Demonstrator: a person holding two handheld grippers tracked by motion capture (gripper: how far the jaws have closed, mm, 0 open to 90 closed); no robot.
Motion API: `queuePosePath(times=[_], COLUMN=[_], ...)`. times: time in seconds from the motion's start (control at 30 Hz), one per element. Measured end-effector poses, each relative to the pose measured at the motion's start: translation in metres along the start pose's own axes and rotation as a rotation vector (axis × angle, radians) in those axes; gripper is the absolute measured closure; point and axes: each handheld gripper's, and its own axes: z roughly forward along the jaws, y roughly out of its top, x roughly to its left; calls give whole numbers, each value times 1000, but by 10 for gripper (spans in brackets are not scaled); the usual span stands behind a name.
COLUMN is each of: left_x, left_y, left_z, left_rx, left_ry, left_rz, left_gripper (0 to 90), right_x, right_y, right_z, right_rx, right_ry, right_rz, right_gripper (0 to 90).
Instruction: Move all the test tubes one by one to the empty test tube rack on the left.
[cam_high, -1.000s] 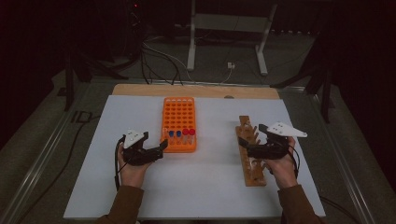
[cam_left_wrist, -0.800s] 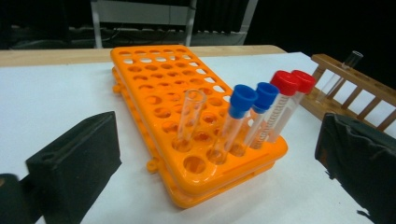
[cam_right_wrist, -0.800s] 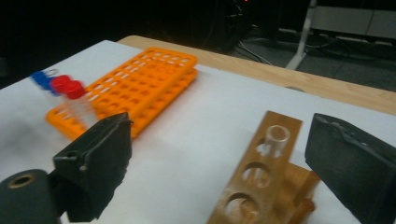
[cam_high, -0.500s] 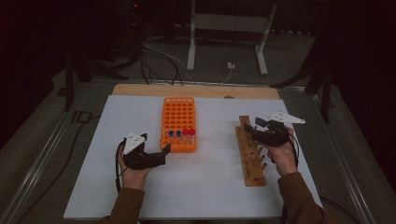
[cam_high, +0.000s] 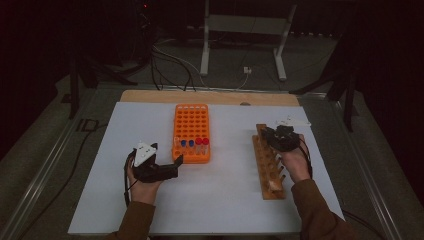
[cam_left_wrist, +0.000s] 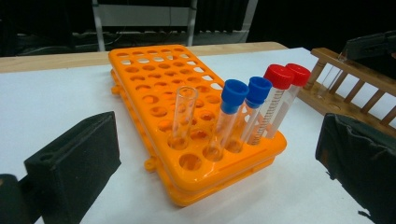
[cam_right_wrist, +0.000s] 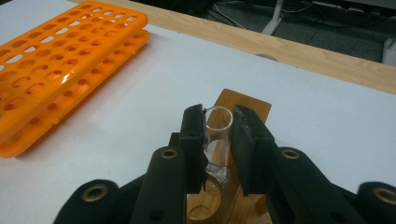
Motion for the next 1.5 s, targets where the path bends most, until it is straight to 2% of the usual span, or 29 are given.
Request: queuePosePath(times=[0.13, 0.37, 0.63, 0.83, 1.13, 1.5], left_x=[-1, -1, -4, -4, -5, -9], left_y=[-1, -1, -2, -2, -3, -2], left_z=[0, 1, 2, 3, 4, 5], left_rx=[1, 4, 14, 13, 18, 11], left_ry=[1, 1, -4, -5, -9, -16], left_rz=[2, 1, 16, 11, 11, 21], left_gripper=[6, 6, 6, 5, 5, 6], right_x=[-3, -3, 0, 3, -2, 2], right_y=[-2, -1, -2, 1, 3, 19], right_z=[6, 9, 7, -2, -19, -46], right_rx=[23, 8, 3, -26, -67, -144], right_ry=[-8, -1, -14, -17, -1, -4], right_rz=[5, 11, -18, -26, 14, -10], right_gripper=[748, 749, 767, 767, 768, 767])
